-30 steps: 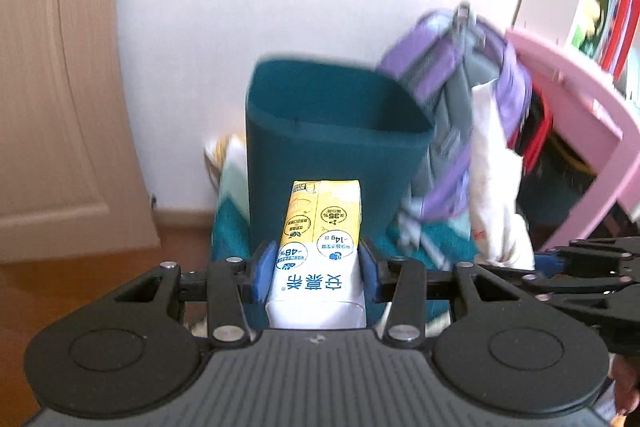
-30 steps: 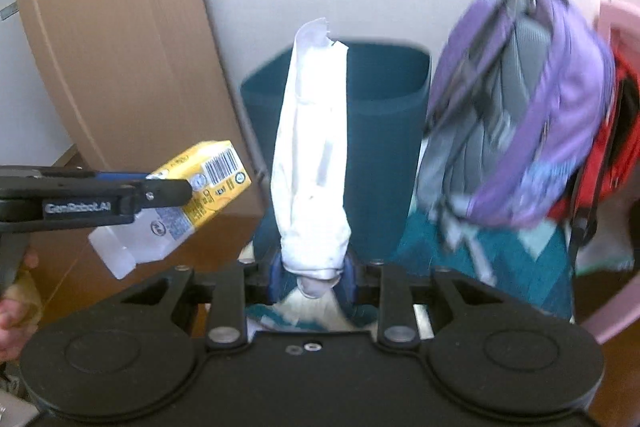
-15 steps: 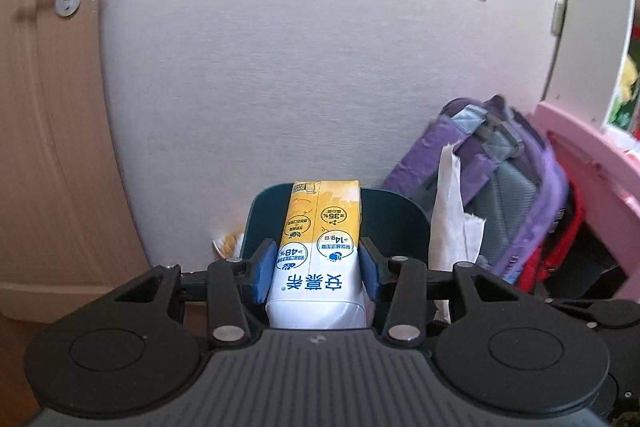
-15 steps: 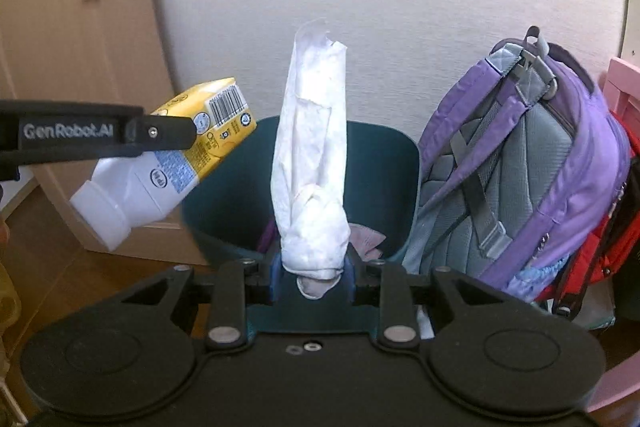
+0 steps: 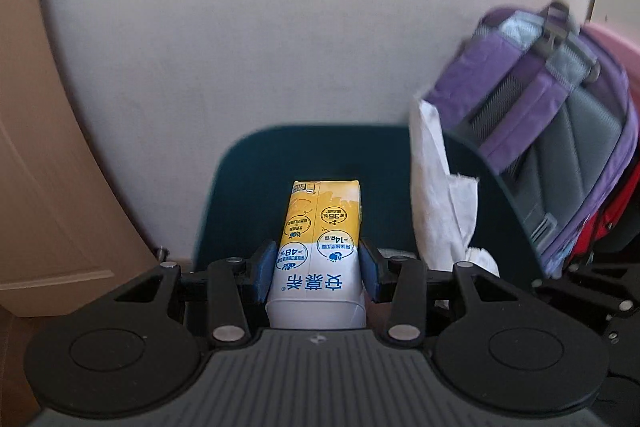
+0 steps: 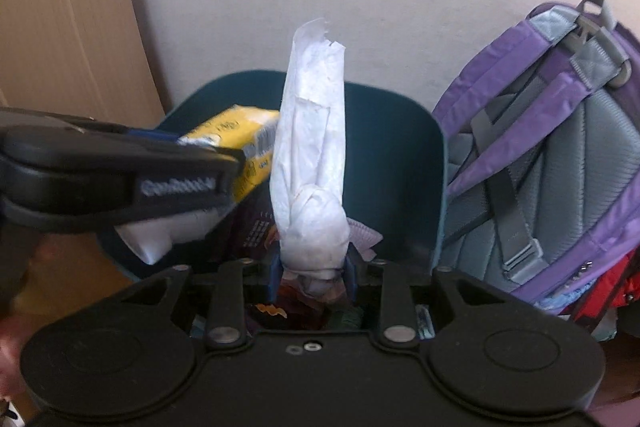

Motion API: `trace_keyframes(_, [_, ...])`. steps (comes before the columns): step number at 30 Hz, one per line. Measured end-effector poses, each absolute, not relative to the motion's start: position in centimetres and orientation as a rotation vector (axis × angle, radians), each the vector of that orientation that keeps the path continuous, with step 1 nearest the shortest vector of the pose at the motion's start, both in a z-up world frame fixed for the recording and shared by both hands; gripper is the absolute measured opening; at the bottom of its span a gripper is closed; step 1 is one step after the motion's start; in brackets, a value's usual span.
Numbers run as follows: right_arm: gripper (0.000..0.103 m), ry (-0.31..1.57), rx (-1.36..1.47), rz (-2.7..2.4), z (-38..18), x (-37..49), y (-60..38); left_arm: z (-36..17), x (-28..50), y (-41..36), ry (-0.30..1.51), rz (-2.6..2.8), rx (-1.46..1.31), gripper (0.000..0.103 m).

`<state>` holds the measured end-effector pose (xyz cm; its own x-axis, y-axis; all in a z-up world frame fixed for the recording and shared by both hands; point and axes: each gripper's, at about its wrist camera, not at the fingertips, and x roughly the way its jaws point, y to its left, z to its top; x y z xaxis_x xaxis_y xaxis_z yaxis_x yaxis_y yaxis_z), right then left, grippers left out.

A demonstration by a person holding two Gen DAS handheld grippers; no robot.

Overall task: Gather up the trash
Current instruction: 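Open both tools, dropping carton and tissue into the wastebasket, then withdraw both tools and lower them to the floor trash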

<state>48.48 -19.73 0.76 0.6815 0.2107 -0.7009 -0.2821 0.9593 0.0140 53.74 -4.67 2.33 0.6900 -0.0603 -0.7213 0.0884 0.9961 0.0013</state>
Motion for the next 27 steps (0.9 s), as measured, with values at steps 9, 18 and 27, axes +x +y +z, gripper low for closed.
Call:
trace_keyframes(9, [0.037,0.777,-0.174,0.281,0.3,49.0,-19.0,-0.8,55.2,-5.1,0.888,-0.078,0.070,0.044])
trace_keyframes(18, [0.047,0.754,-0.193,0.260,1.0,48.3,-19.1,-1.3,55.6,-5.7,0.894,-0.072,0.067,0.056])
trace_keyframes(27, [0.058,0.707,-0.188,0.249,3.1,45.5,-20.0,0.9,53.1,-5.7,0.831,-0.080,0.060,0.068])
